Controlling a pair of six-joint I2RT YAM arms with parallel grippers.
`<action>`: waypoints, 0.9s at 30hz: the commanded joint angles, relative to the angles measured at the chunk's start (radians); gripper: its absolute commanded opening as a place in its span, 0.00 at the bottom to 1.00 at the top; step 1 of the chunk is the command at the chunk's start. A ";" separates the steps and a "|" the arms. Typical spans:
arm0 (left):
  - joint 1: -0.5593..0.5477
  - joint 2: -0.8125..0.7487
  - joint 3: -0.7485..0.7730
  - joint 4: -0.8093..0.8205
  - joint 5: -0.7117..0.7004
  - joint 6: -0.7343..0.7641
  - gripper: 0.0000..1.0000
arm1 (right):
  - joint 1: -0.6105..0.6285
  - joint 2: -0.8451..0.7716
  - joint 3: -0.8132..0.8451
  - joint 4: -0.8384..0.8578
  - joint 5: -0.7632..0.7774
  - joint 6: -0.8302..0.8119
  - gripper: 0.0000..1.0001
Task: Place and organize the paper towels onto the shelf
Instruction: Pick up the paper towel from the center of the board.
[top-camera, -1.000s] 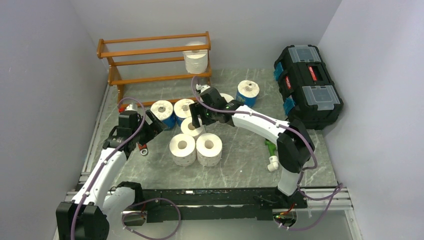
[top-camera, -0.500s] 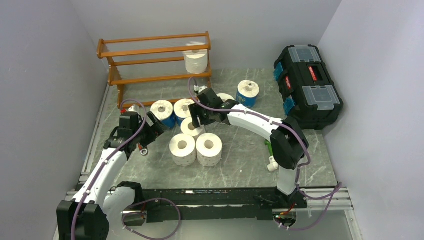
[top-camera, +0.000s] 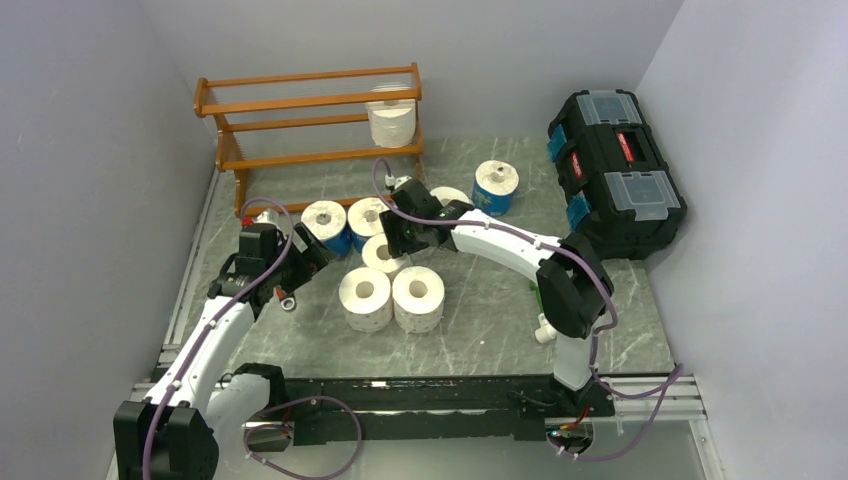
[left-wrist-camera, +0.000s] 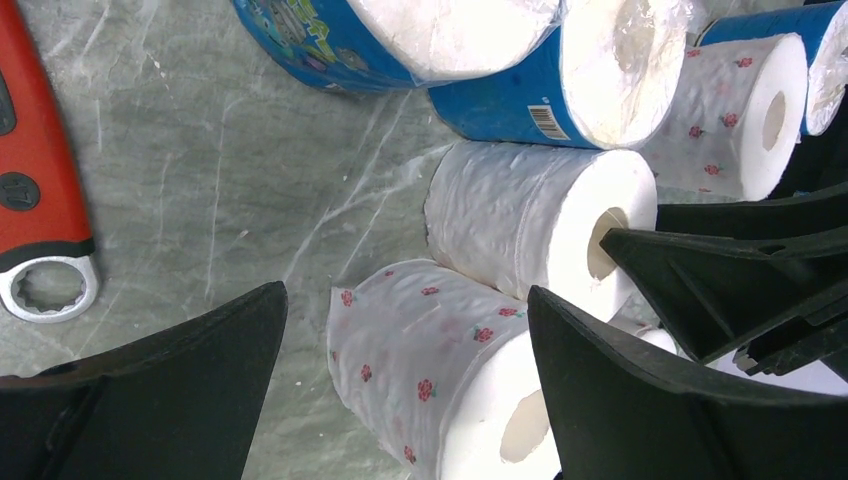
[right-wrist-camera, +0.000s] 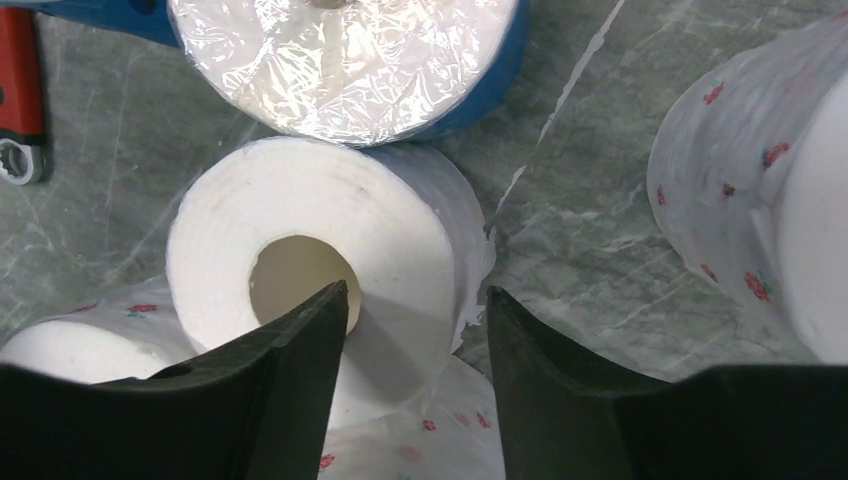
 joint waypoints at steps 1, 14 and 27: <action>-0.002 0.005 -0.008 0.046 0.020 0.003 0.96 | 0.004 -0.001 0.034 -0.015 0.016 -0.012 0.51; -0.001 0.007 0.024 0.027 0.026 -0.004 0.96 | 0.003 -0.135 0.118 -0.144 0.079 -0.038 0.35; 0.000 -0.021 0.210 0.003 -0.009 -0.034 0.96 | -0.060 -0.188 0.305 -0.219 0.056 0.047 0.31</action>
